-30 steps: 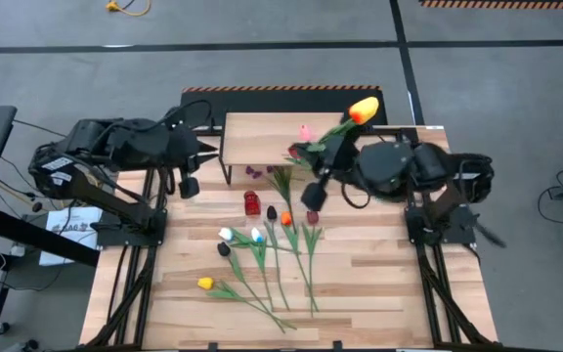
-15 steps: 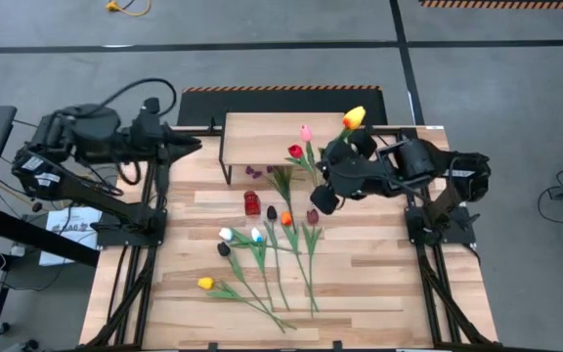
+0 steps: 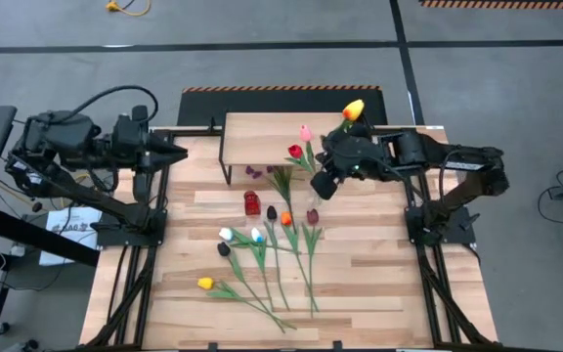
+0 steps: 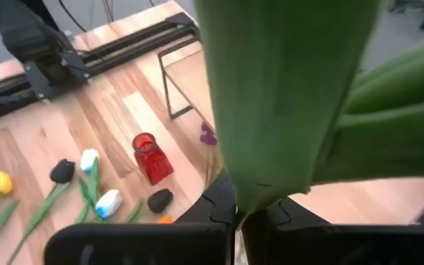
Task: Pick and place flowers into a vace then onto a shelf
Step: Put the bottom orange tulip into the transparent vase
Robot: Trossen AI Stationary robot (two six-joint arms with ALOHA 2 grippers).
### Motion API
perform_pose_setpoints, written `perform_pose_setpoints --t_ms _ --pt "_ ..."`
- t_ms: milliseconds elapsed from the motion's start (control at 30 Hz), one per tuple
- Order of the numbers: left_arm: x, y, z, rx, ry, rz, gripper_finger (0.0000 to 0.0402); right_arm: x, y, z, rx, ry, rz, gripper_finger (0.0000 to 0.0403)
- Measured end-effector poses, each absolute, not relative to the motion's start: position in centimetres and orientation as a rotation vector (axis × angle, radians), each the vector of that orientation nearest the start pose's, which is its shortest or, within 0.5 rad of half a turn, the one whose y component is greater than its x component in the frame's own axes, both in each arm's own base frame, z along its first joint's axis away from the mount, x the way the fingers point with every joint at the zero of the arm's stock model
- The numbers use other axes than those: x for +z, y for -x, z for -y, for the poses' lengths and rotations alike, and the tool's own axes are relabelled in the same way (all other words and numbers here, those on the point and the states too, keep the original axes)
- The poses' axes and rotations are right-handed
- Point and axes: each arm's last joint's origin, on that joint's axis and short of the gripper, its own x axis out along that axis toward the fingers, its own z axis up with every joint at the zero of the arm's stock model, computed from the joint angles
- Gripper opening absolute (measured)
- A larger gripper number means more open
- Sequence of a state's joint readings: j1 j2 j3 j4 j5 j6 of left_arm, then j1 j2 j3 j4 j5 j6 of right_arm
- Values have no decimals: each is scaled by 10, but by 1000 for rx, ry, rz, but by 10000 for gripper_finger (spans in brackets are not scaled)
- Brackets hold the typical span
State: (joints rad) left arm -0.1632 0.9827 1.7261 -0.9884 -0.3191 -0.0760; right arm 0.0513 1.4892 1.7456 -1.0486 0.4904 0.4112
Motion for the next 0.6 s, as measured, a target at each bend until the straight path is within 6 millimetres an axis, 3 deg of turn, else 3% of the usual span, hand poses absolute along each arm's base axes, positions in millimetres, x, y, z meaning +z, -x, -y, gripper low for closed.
perform_pose_setpoints --t_ms 267,600 --pt "491 -101 9 155 60 -183 32 375 -280 19 -585 -216 -674 0" --pt "466 -101 8 158 94 -172 32 327 -288 35 -588 -223 -758 0"
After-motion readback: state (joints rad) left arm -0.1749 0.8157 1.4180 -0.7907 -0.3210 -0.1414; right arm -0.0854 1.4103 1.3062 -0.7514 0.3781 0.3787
